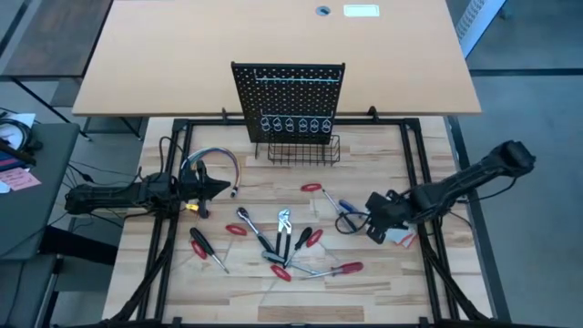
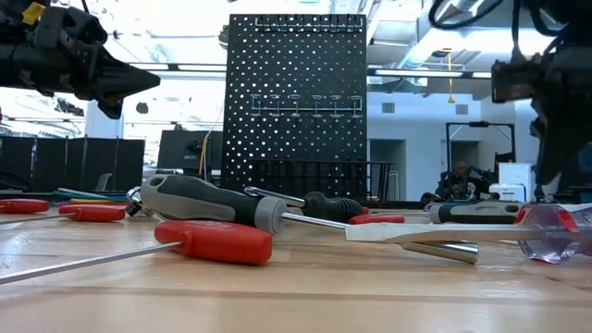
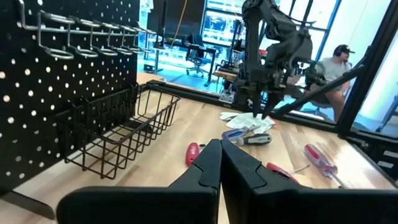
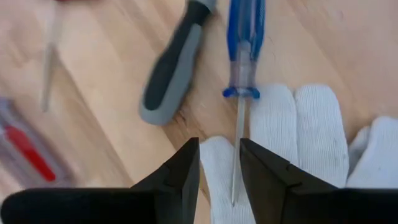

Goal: Hang tools onto peg board
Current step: Hang the blue phillips screw onto the black pegboard

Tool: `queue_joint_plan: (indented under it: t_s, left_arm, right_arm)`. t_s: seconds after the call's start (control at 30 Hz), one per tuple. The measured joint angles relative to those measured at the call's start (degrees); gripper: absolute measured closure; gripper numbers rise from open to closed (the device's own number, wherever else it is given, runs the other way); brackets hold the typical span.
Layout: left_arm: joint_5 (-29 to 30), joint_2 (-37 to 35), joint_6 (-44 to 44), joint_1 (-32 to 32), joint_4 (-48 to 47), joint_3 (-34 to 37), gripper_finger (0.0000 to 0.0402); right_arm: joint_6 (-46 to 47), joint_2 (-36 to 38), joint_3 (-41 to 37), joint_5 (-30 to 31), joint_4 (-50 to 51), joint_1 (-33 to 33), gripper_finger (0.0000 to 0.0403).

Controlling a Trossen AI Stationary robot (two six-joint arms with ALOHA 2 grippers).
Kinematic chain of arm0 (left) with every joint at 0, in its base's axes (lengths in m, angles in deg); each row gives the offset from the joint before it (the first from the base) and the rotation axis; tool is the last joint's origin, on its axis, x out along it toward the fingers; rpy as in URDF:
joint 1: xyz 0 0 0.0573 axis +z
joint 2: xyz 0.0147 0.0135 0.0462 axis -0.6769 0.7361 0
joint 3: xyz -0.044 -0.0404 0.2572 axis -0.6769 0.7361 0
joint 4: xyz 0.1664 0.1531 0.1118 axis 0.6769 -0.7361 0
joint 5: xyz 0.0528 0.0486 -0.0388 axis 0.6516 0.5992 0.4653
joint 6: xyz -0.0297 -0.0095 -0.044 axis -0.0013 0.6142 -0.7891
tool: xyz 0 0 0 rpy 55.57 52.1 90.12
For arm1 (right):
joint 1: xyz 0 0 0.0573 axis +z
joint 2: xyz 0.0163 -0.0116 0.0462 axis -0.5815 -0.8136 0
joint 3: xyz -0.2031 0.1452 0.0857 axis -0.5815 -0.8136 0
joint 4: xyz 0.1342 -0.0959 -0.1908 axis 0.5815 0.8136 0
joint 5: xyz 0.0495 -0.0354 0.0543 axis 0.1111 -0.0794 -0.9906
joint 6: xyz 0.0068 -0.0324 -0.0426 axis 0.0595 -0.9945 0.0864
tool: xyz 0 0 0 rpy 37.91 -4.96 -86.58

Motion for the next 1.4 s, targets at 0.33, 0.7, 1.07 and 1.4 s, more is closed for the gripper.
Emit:
queue_joint_plan:
  t_s: [0.33,0.7,1.07,1.4]
  left_arm:
    - [-2.48,0.02,-3.1,-0.01,-0.48,0.01,0.0402]
    - [-4.75,0.02,-4.36,-0.16,-0.9,0.0,0.0402]
    - [-7.11,0.02,-5.06,-0.19,-1.36,-0.01,0.0401]
    - [-7.75,0.02,-5.67,-0.21,-1.46,0.0,0.0401]
  right_arm:
    - [0.4,-10.16,0.0,-4.9,0.21,-1.28,0.0281]
    - [0.32,-14.17,1.19,-5.69,0.79,-1.29,0.0354]
    - [0.46,-11.48,1.97,-5.98,1.0,-1.27,0.037]
    - [4.45,-11.49,1.98,-5.96,0.8,-1.27,0.0321]
